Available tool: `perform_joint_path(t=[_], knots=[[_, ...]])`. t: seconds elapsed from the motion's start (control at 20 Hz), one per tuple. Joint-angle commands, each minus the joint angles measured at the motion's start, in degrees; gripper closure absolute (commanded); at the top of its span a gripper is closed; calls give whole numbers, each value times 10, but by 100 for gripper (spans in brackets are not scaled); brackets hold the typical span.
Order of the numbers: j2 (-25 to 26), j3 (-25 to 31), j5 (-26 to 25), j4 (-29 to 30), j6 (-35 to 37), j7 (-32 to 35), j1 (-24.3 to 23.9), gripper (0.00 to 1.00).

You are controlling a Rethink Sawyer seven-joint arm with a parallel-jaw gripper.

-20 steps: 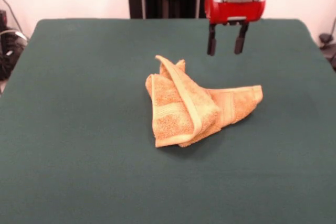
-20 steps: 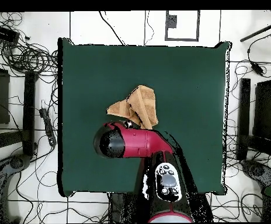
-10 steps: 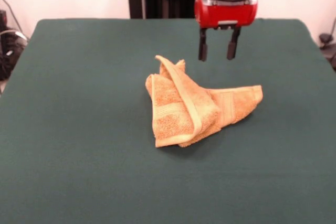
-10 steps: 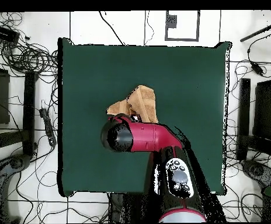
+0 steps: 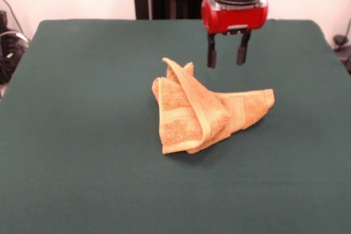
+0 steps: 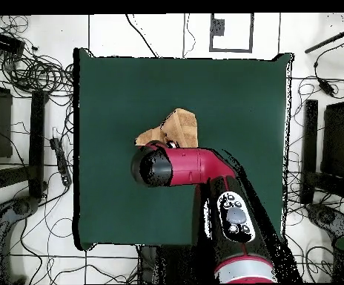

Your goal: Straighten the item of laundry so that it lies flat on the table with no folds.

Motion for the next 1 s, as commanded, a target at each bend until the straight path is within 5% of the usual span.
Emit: perform_joint_path(t=[0.05,1.0], knots=[[4,109,-50,-12,83,-112,-23,0],[-4,215,-128,-26,177,-159,-108,0]])
